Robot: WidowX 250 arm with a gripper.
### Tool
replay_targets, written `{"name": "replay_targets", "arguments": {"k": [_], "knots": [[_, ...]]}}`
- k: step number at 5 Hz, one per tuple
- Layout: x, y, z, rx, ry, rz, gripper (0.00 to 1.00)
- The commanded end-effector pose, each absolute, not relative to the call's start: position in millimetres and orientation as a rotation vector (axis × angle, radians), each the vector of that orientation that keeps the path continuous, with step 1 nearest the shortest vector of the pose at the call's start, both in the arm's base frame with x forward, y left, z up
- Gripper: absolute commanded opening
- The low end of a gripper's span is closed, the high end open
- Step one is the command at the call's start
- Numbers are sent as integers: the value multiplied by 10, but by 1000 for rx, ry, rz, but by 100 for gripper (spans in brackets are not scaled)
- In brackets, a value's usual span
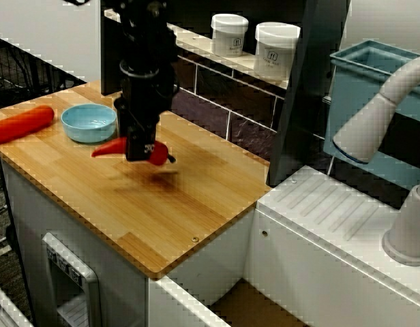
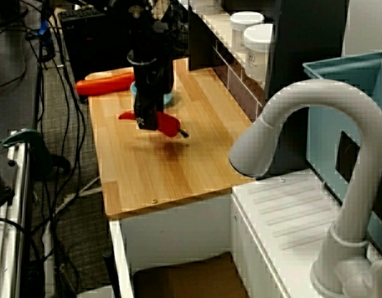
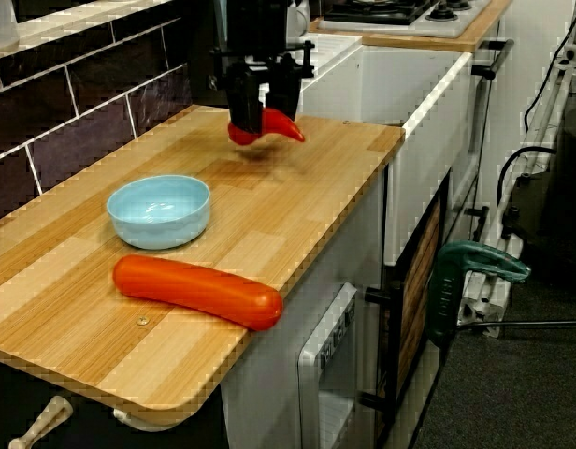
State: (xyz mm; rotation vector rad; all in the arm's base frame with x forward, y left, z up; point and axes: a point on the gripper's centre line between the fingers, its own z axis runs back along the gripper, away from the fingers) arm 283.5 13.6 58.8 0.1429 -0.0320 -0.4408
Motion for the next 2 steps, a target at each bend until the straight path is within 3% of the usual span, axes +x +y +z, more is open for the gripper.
{"name": "replay_targets", "arguments": {"k": [1,2], "knots": [[2904,84,443,154,-24,-440,0],[2922,122,427,144,-7,-434,21]]}}
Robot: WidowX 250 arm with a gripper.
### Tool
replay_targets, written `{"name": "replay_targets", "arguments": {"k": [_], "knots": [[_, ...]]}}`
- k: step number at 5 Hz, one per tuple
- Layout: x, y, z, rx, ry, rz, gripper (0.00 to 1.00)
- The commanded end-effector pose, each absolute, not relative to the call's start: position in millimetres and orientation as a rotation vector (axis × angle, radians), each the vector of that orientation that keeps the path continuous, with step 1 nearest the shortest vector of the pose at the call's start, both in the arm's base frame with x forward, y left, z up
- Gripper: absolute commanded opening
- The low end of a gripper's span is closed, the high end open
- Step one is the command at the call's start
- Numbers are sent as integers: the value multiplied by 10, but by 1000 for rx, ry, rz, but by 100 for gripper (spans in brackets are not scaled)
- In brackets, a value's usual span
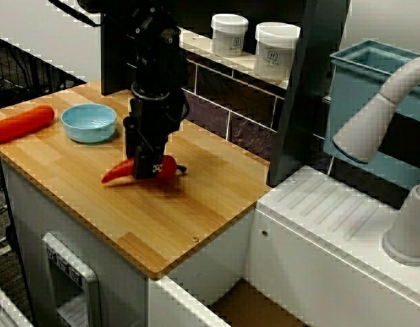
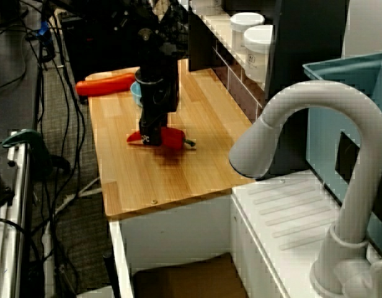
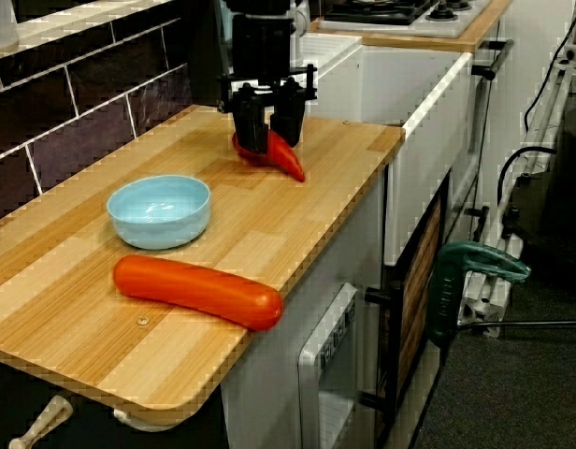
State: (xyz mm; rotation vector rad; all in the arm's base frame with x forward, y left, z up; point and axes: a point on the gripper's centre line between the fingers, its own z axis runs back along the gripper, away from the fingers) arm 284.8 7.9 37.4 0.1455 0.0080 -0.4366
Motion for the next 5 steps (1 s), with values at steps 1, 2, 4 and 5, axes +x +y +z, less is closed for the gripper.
{"name": "replay_targets", "arguments": {"k": [1,2,4,5], "knots": [[2929,176,450,136,6,-418,100],[2944,260,507,114,18,-407,100],[2933,453,709,96,9,-385,100],[2886,652,770,101,18,-357,100]]}}
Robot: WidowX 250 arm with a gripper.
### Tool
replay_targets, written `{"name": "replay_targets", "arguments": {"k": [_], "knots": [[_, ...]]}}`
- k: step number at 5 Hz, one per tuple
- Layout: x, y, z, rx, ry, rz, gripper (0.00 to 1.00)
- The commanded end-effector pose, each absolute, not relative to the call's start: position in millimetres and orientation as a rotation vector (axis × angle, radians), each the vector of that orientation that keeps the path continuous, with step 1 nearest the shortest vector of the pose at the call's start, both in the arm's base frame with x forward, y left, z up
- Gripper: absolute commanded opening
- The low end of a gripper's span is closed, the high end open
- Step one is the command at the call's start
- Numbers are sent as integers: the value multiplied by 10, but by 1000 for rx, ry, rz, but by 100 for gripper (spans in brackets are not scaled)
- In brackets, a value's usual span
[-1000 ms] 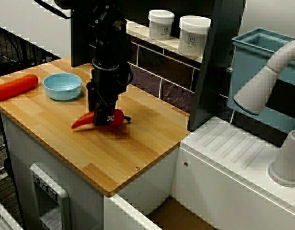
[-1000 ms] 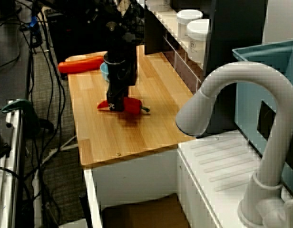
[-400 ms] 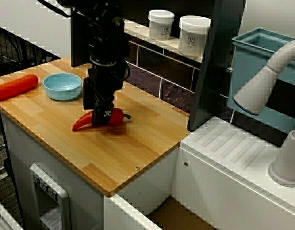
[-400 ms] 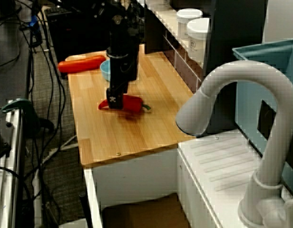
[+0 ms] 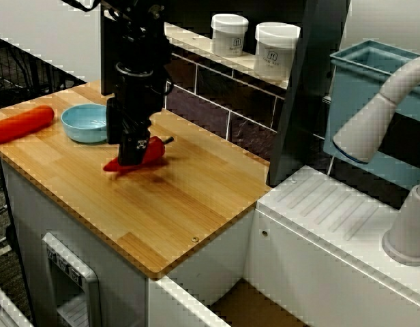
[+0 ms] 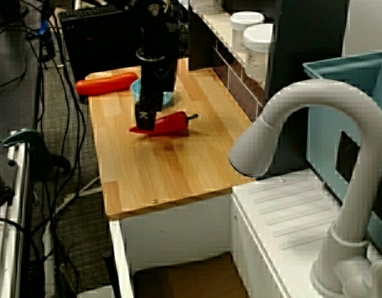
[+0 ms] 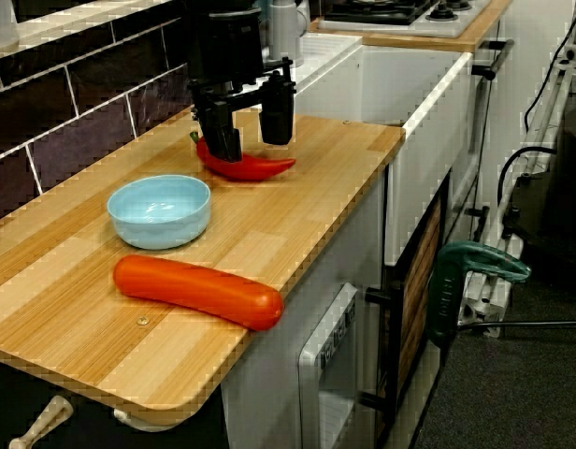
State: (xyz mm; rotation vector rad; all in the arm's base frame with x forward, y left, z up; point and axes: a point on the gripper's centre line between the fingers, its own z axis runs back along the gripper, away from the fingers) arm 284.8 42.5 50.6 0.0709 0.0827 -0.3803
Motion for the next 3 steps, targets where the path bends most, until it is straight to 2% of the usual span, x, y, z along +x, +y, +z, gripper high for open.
{"name": "replay_targets", "arguments": {"k": [1,3], "knots": [[2802,857,786,127,46,-333,100],[2608,1223,832,174,89,-261,100]]}}
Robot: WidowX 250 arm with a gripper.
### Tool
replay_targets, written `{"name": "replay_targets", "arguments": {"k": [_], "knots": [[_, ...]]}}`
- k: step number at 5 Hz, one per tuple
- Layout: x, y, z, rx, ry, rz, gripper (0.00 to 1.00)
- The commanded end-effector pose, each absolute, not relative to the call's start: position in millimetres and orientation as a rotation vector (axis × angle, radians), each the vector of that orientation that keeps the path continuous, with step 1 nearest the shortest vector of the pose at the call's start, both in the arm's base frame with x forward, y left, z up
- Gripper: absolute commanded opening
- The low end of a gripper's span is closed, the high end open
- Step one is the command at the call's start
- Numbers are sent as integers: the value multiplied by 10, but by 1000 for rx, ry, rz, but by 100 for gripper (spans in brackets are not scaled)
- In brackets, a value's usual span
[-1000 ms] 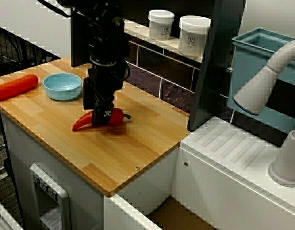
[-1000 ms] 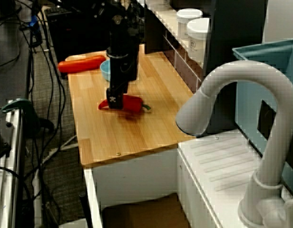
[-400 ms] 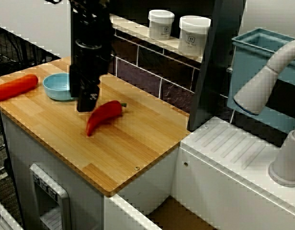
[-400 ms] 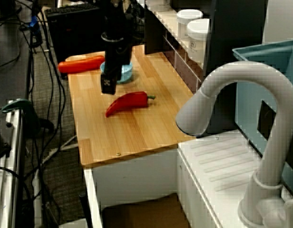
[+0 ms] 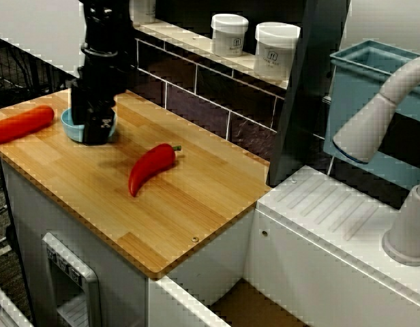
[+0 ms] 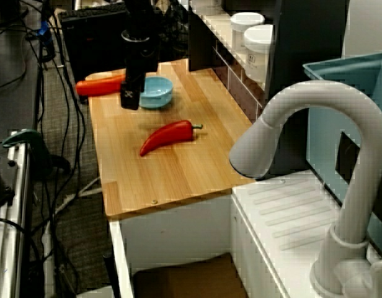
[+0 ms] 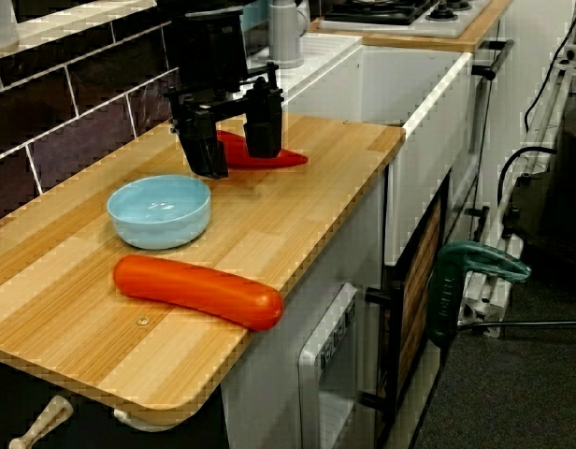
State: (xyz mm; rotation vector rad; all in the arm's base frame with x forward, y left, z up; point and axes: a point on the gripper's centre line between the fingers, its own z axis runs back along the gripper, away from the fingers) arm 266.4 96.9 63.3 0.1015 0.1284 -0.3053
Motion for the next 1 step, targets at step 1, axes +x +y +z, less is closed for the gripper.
{"name": "replay_targets", "arguments": {"k": [1], "knots": [[2505,1326,835,245,97,-187,100]]}}
